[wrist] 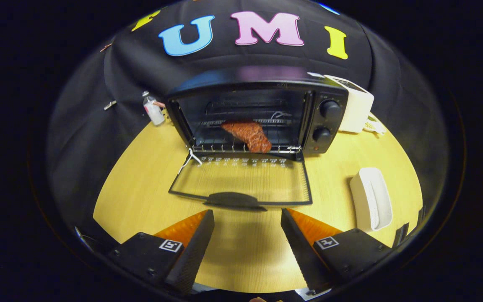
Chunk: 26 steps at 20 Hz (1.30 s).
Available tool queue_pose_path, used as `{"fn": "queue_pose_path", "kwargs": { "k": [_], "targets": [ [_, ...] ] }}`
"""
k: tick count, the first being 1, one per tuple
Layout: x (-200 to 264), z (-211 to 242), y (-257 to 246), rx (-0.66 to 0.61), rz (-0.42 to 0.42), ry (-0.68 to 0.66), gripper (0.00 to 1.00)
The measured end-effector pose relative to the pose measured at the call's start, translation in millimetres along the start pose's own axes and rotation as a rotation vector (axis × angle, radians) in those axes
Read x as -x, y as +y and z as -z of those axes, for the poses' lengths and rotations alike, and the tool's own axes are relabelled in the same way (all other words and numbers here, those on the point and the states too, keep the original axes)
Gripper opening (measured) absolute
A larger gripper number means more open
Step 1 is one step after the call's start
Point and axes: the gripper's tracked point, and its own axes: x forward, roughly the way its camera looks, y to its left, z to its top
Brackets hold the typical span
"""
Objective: Open the toaster oven, put the food inside, and close the toaster oven door.
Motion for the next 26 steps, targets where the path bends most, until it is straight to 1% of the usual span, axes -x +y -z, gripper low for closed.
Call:
{"fn": "queue_pose_path", "kwargs": {
  "k": [2, 4, 9, 11, 13, 15, 17, 21, 24, 26],
  "targets": [
    [-12, 15, 6, 0.0, 0.001, 0.037, 0.99],
    [-25, 24, 6, 0.013, 0.024, 0.06, 0.99],
    [-58, 31, 2, -0.012, 0.08, 0.079, 0.99],
    [-66, 33, 4, -0.032, 0.091, 0.089, 0.99],
    [-72, 27, 4, -0.032, 0.097, 0.065, 0.99],
    [-73, 25, 1, -0.042, 0.115, 0.066, 0.99],
    [-73, 24, 2, -0.057, 0.118, 0.071, 0.96],
    [-68, 18, 2, -0.042, 0.112, 0.06, 0.97],
    [-54, 3, 4, 0.033, 0.11, 0.015, 0.99],
    [-44, -12, 5, 0.04, 0.098, -0.029, 1.0]
  ]
}}
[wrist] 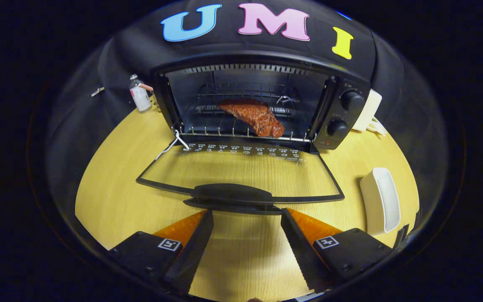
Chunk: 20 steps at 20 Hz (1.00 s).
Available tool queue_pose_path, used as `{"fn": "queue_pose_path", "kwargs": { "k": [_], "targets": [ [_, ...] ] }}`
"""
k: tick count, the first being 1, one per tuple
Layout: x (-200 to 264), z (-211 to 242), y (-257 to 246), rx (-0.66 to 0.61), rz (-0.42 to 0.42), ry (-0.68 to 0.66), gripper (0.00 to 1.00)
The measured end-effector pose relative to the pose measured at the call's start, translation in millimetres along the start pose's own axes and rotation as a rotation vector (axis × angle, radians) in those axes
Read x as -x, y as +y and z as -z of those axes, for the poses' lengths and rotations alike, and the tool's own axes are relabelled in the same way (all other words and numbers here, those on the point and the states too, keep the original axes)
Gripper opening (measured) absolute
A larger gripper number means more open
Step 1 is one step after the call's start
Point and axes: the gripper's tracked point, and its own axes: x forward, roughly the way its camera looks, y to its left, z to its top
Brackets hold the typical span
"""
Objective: Open the toaster oven, put the food inside, and close the toaster oven door.
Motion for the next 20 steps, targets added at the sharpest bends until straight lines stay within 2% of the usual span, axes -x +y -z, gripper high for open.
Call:
{"fn": "queue_pose_path", "kwargs": {
  "k": [4, 10, 14, 20],
  "targets": [
    [18, -38, -1, -0.012, -0.025, -0.086, 0.99],
    [22, -104, -4, -0.149, -0.063, -0.194, 0.99],
    [12, -143, -11, -0.108, -0.057, -0.228, 0.99],
    [51, -158, -26, -0.079, -0.067, -0.321, 0.99]
  ]
}}
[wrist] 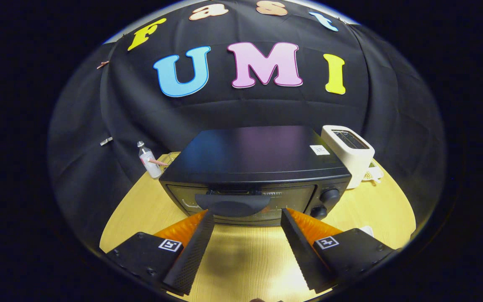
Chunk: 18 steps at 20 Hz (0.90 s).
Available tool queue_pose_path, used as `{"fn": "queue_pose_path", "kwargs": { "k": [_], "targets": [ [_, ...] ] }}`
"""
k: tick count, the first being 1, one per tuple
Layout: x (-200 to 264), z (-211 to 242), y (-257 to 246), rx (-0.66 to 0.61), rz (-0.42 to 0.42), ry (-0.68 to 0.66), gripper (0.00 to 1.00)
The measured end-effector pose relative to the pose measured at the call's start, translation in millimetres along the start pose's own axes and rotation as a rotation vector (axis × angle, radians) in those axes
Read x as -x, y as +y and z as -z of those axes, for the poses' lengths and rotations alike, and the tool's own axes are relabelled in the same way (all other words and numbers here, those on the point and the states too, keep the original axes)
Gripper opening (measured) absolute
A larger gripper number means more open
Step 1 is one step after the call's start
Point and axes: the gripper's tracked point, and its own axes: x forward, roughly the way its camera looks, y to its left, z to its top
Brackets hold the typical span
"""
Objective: Open the toaster oven, put the food inside, and close the toaster oven door.
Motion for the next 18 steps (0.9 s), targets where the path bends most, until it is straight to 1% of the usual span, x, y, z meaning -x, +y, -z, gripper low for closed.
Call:
{"fn": "queue_pose_path", "kwargs": {
  "k": [3, 6, 10, 15, 18],
  "targets": [
    [18, -19, -13, 0.021, -0.012, -0.053, 0.99],
    [45, -53, -33, 0.071, 0.007, -0.134, 0.99],
    [85, -104, -62, 0.062, 0.046, -0.255, 0.99],
    [136, -133, -103, 0.042, 0.117, -0.333, 0.99],
    [160, -140, -119, 0.039, 0.147, -0.342, 0.99]
  ]
}}
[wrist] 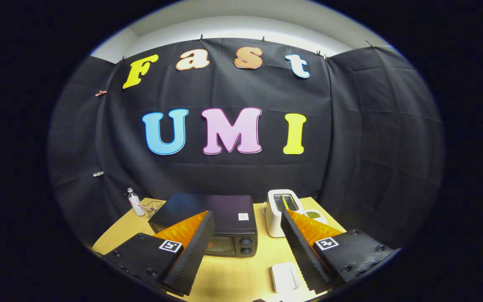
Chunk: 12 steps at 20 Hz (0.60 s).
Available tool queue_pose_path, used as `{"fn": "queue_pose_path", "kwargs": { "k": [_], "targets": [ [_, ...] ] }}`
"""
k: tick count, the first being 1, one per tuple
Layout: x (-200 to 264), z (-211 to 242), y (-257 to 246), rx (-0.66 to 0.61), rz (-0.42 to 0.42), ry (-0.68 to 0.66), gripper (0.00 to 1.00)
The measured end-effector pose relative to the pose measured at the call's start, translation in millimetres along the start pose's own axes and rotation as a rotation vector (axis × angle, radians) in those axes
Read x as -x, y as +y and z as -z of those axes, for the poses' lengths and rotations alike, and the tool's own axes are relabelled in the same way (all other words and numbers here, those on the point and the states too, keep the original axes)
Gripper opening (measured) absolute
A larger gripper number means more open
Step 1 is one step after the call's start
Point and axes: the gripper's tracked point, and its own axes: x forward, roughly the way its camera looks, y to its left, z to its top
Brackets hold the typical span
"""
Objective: Open the toaster oven, put the food inside, and close the toaster oven door.
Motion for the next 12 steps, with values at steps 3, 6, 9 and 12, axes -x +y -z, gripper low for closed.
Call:
{"fn": "queue_pose_path", "kwargs": {
  "k": [3, 6, 9, 12],
  "targets": [
    [15, -14, -12, 0.001, 0.005, -0.012, 0.98],
    [21, -24, -17, 0.016, 0.011, -0.026, 0.98],
    [20, -33, -10, 0.018, -0.004, -0.045, 0.99],
    [19, -34, 2, -0.005, -0.025, -0.041, 0.99]
  ]
}}
